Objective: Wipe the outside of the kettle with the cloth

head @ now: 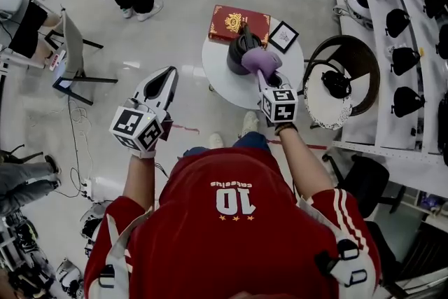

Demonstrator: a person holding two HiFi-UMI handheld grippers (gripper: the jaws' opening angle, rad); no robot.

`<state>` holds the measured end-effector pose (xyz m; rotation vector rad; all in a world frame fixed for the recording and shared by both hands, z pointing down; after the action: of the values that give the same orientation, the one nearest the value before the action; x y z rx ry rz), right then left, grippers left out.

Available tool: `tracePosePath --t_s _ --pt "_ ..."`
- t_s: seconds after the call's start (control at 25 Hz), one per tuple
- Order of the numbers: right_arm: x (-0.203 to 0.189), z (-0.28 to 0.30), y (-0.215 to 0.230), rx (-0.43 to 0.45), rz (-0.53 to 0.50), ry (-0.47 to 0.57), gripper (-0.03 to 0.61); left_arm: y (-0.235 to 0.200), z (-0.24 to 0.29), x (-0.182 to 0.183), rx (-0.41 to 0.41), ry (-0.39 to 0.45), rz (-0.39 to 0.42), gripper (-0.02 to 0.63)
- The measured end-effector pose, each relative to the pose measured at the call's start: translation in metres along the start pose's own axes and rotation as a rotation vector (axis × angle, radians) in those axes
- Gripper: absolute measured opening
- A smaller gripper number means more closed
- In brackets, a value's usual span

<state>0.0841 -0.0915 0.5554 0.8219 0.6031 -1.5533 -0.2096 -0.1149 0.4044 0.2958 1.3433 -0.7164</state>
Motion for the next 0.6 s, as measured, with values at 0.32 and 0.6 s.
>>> tracePosePath --t_s 0.32,0.6 --pt "-0.005 -0.002 0.037 0.015 0.005 -0.013 0.058 0.019 0.04 0.008 -0.012 0.003 0.004 0.008" --pt "0.0 0.008 0.076 0.053 -0.019 -0.03 0.058 0.036 0.076 0.018 0.023 0.011 -0.001 0.008"
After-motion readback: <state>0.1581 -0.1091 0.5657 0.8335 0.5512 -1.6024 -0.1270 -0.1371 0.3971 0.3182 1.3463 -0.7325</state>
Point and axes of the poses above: the fingertips, and each gripper's own axes: z forward along the fingers, y to its right, x out of its top, the point moved 5 cm from there along -z, backward along the fingers, and after that the axes turned 7 degrees about -y, right-handed, at the moved point
